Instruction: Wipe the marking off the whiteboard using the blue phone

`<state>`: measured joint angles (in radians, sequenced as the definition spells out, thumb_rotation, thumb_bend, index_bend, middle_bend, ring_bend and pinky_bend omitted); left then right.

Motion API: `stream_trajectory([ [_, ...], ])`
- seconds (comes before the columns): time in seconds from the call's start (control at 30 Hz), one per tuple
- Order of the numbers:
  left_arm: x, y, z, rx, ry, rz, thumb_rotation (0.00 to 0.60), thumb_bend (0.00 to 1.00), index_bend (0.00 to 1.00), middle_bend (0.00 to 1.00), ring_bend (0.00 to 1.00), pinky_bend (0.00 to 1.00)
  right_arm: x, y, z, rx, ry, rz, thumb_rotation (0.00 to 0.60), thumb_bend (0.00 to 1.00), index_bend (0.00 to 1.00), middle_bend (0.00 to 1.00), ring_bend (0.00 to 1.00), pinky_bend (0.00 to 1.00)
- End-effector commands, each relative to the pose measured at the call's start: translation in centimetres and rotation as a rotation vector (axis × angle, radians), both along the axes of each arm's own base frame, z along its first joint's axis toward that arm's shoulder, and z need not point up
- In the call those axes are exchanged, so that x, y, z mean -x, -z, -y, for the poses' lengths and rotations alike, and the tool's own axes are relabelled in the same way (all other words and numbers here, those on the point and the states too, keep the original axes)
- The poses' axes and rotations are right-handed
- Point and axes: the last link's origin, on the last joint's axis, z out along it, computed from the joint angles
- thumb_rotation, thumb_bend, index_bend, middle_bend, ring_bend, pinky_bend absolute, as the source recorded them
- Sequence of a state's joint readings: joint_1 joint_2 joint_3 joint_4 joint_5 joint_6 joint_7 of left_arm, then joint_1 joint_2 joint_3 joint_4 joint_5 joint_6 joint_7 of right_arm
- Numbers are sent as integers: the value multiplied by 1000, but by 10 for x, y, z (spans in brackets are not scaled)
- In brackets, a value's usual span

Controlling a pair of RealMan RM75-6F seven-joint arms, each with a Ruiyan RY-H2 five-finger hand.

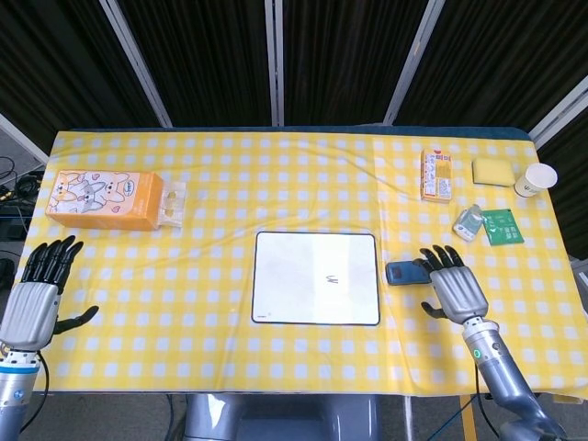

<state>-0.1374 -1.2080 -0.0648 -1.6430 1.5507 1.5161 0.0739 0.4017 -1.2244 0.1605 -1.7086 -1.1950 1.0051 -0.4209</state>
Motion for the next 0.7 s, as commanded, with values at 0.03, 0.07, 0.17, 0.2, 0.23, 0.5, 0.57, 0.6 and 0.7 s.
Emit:
stream_trajectory([
  [0.03, 2, 0, -1, 2, -7, -3, 600, 9, 0, 0, 0, 0, -4, 8, 18, -37, 13, -46, 600, 168, 246, 101, 6, 56],
  [0.07, 2, 0, -2, 4, -10, -3, 600, 9, 0, 0, 0, 0, -4, 9, 21, -43, 20, -56, 600, 168, 242, 95, 7, 56],
  [0.17, 4, 1, -3, 7, -22, -4, 600, 10, 0, 0, 0, 0, -5, 13, 30, -48, 39, -77, 600, 166, 204, 80, 7, 56],
  [0.2, 5, 1, -5, 8, -27, -5, 600, 10, 0, 0, 0, 0, -5, 16, 33, -49, 46, -78, 600, 165, 196, 79, 6, 56],
  [0.23, 5, 1, -5, 9, -28, -5, 600, 9, 0, 0, 0, 0, -5, 17, 34, -49, 49, -80, 600, 165, 195, 78, 7, 56],
  [0.5, 8, 5, -10, 18, -47, -12, 600, 9, 0, 0, 0, 0, 2, 31, 50, -70, 103, -104, 600, 169, 248, 86, 7, 56],
  [0.57, 9, 5, -10, 18, -48, -13, 600, 9, 0, 0, 0, 0, 3, 33, 52, -70, 107, -108, 600, 169, 254, 88, 7, 57],
  [0.6, 9, 5, -11, 18, -50, -13, 600, 9, 0, 0, 0, 0, 4, 35, 54, -71, 115, -110, 600, 169, 258, 91, 7, 58],
  [0.7, 9, 6, -12, 21, -52, -12, 600, 9, 0, 0, 0, 0, 7, 36, 56, -75, 129, -113, 600, 169, 275, 101, 7, 66],
])
